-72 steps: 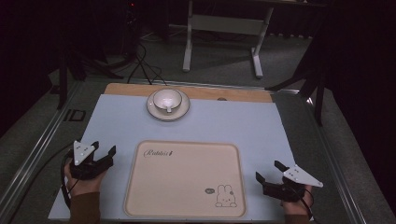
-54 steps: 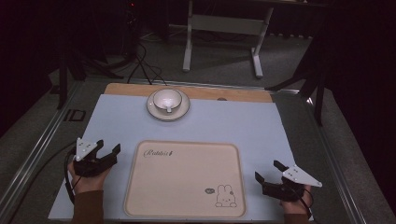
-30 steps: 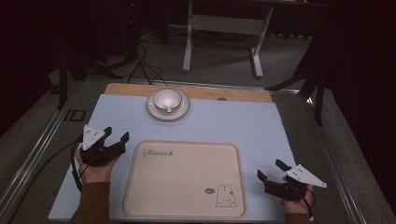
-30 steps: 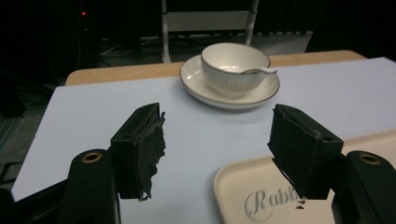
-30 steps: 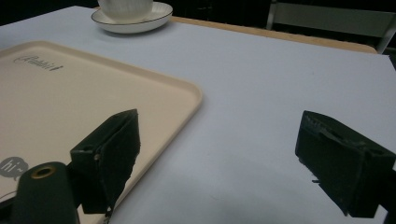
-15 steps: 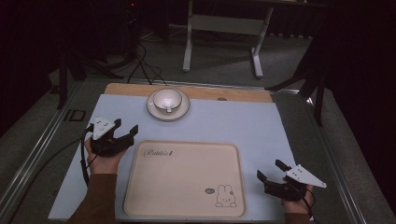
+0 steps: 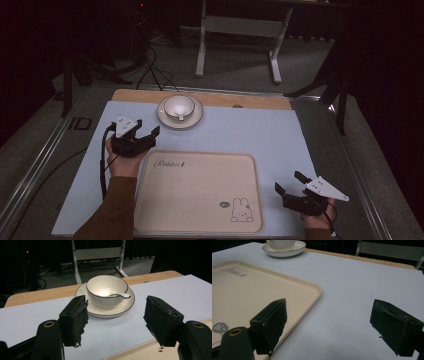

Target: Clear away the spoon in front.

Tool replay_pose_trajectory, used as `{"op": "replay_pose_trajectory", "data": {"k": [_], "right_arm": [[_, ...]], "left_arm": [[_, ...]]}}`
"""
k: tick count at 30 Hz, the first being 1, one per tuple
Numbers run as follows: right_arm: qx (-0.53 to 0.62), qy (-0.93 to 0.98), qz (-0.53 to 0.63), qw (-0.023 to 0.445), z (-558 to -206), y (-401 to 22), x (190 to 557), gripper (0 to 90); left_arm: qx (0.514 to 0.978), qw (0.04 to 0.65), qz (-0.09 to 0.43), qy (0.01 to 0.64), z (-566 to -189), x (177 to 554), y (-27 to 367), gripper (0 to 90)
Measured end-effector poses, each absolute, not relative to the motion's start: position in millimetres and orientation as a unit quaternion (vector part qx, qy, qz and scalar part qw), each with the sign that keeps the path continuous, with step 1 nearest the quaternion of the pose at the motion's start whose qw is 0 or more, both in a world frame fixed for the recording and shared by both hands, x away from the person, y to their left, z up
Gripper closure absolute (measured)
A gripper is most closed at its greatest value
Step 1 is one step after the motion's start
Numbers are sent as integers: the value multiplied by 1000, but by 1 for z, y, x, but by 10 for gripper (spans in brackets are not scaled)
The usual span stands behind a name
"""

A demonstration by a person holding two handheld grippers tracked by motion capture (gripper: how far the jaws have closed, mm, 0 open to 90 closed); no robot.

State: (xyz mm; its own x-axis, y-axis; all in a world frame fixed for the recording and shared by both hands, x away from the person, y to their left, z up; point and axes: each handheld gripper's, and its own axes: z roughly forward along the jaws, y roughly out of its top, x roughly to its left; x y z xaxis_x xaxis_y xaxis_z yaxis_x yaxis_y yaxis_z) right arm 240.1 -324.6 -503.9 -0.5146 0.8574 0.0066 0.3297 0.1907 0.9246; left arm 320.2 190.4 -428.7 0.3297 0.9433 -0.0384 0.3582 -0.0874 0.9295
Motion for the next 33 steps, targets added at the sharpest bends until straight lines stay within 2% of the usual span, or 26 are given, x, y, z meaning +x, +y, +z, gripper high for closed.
{"op": "replay_pose_trajectory", "data": {"k": [33], "right_arm": [[410,720,490,272,-503,-327,238,137]], "left_arm": [[662,464,307,502,-426,368,168,339]]}}
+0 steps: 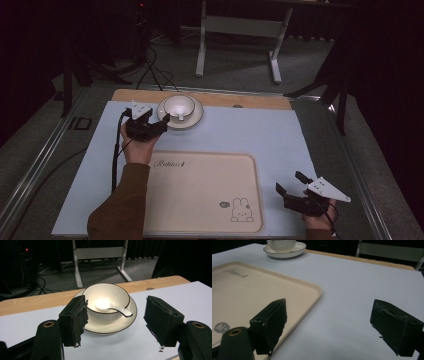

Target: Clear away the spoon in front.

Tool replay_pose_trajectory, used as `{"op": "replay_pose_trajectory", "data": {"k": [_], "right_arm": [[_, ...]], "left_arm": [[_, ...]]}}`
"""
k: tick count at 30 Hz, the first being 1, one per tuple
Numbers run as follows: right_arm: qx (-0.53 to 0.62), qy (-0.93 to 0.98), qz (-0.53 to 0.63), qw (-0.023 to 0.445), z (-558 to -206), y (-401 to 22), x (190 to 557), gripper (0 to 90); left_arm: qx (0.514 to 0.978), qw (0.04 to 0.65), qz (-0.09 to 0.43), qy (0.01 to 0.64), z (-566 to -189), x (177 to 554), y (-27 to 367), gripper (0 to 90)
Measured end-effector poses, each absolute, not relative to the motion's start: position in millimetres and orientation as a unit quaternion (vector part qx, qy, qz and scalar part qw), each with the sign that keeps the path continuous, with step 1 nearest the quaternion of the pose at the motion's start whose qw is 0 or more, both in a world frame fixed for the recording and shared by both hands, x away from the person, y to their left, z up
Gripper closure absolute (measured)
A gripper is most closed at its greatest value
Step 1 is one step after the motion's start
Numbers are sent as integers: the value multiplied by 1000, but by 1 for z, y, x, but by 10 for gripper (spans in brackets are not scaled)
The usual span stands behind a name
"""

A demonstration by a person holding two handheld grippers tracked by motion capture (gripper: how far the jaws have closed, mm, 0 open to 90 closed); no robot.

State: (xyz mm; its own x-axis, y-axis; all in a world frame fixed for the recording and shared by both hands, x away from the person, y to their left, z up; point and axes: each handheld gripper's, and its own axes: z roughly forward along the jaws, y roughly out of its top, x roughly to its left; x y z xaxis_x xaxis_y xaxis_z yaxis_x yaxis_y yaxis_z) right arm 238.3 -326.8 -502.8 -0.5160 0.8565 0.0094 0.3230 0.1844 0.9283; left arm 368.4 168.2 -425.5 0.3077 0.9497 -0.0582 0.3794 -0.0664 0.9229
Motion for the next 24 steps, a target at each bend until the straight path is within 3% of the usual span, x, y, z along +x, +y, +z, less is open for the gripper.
{"op": "replay_pose_trajectory", "data": {"k": [24], "right_arm": [[411,717,492,274,-502,-328,237,137]], "left_arm": [[671,444,304,510,-433,397,158,354]]}}
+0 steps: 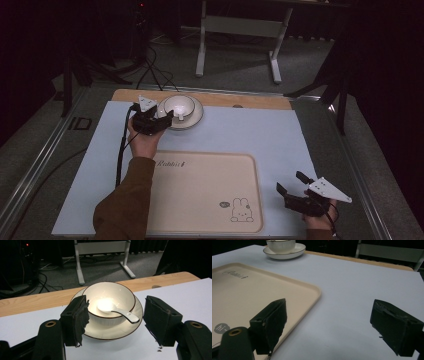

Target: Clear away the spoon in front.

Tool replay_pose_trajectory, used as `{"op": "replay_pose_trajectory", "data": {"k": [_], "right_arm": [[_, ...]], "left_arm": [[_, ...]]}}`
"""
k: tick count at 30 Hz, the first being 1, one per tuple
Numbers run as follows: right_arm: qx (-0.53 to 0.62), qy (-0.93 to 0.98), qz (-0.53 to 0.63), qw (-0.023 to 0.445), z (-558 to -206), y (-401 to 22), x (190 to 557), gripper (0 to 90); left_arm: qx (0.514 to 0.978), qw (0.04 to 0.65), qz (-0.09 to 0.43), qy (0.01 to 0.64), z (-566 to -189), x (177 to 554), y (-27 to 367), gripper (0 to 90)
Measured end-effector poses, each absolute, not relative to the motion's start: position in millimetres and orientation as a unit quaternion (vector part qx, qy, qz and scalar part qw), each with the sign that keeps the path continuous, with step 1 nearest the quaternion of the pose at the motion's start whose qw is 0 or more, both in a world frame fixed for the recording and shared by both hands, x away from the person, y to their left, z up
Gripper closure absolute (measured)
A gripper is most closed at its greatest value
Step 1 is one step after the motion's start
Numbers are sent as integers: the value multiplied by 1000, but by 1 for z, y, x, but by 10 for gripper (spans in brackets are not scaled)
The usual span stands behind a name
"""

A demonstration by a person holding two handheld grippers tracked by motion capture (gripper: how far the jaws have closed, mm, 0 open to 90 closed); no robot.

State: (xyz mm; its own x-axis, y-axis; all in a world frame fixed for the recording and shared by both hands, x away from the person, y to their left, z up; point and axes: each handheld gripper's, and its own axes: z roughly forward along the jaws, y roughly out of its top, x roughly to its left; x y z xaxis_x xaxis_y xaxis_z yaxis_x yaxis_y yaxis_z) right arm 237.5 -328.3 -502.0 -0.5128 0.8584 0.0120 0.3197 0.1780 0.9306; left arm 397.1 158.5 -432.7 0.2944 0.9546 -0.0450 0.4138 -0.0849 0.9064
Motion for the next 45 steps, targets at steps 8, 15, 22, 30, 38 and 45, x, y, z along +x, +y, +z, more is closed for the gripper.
{"op": "replay_pose_trajectory", "data": {"k": [8,15,22,30,38,45], "right_arm": [[411,717,493,274,-502,-328,238,137],[411,717,493,274,-502,-328,237,137],[409,718,492,274,-502,-328,237,137],[411,716,493,276,-501,-330,238,137],[412,714,494,278,-501,-331,237,137],[414,712,495,277,-501,-332,238,136]], "left_arm": [[678,439,296,509,-437,408,151,354],[682,436,294,509,-440,417,142,355],[685,432,291,510,-448,431,131,354],[694,411,289,515,-460,440,121,355],[703,393,278,524,-474,448,117,356],[692,391,275,540,-476,448,135,404]]}}
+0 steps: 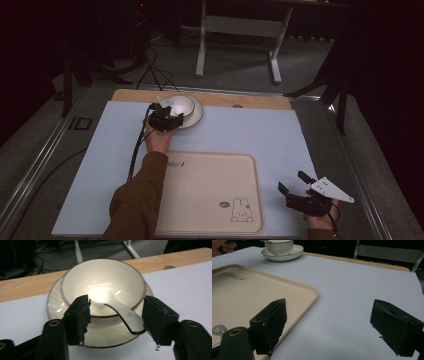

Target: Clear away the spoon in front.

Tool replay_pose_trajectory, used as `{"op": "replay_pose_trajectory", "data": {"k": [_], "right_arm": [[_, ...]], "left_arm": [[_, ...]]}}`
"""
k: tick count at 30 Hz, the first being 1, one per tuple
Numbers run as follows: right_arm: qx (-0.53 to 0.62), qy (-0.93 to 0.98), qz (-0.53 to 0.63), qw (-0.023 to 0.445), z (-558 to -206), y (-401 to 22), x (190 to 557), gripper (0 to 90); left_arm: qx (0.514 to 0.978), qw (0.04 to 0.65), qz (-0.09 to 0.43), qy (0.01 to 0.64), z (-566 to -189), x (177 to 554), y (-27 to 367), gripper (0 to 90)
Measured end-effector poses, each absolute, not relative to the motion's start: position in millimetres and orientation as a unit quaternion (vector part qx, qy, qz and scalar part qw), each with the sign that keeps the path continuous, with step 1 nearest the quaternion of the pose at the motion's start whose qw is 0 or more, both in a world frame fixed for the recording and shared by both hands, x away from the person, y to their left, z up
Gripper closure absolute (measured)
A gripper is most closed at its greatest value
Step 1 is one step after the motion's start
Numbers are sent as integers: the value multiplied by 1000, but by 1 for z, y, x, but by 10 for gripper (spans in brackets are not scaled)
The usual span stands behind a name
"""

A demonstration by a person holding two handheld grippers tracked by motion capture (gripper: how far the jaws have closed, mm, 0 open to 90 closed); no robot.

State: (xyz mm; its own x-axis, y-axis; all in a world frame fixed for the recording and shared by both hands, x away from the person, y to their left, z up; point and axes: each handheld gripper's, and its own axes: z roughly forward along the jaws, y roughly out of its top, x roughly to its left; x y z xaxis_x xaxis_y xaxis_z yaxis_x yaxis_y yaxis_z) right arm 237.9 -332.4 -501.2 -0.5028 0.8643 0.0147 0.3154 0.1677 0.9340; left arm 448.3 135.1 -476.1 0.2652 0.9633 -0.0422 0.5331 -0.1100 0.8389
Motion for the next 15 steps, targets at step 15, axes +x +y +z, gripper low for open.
{"op": "replay_pose_trajectory", "data": {"k": [15], "right_arm": [[414,714,494,274,-502,-332,240,136]], "left_arm": [[708,373,264,539,-482,451,139,674]]}}
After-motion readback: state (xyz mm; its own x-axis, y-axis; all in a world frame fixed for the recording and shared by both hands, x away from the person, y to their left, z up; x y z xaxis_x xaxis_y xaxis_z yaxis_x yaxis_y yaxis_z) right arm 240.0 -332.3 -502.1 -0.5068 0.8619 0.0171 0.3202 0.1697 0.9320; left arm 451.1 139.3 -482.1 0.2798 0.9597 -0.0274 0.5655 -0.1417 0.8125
